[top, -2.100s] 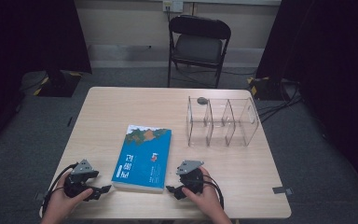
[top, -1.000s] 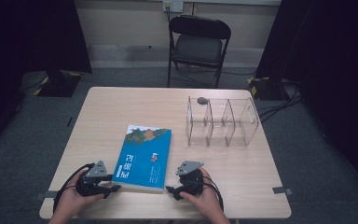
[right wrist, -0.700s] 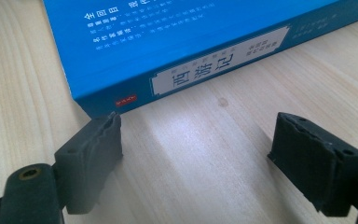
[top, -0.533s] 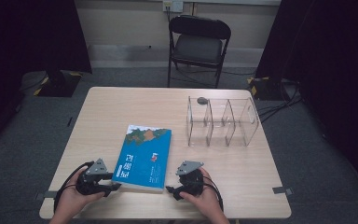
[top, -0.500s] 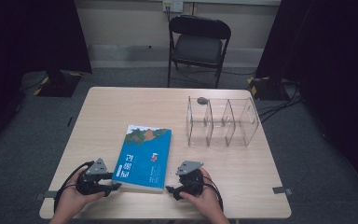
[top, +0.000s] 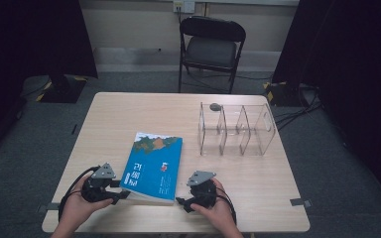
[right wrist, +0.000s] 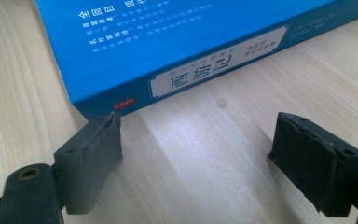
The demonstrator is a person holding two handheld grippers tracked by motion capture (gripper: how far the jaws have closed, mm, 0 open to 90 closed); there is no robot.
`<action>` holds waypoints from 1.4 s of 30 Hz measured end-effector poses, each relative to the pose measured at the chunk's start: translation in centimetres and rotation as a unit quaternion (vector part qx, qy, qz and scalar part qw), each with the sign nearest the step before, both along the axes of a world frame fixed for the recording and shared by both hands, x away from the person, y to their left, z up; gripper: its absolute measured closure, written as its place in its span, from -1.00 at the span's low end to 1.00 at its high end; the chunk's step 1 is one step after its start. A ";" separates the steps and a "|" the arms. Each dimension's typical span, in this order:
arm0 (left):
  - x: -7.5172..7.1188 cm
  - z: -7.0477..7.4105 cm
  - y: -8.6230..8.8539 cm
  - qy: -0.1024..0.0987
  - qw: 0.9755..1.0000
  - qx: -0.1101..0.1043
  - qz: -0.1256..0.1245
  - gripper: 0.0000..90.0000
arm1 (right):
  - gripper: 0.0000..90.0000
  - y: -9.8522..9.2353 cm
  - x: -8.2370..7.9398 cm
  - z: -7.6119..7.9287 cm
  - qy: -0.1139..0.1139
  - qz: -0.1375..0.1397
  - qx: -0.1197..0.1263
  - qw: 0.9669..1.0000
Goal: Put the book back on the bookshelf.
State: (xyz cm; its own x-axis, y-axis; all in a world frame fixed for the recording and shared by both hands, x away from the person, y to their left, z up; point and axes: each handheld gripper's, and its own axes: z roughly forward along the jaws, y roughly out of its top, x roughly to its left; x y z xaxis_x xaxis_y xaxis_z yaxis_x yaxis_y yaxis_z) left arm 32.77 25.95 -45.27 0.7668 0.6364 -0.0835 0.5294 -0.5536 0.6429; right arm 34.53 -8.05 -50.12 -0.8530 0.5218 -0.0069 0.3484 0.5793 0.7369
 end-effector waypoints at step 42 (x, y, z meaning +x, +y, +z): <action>1.7 3.5 -1.7 0.009 1.000 0.004 -0.008 0.10 | -0.56 6.1 -1.7 2.5 -0.013 0.025 0.049 0.998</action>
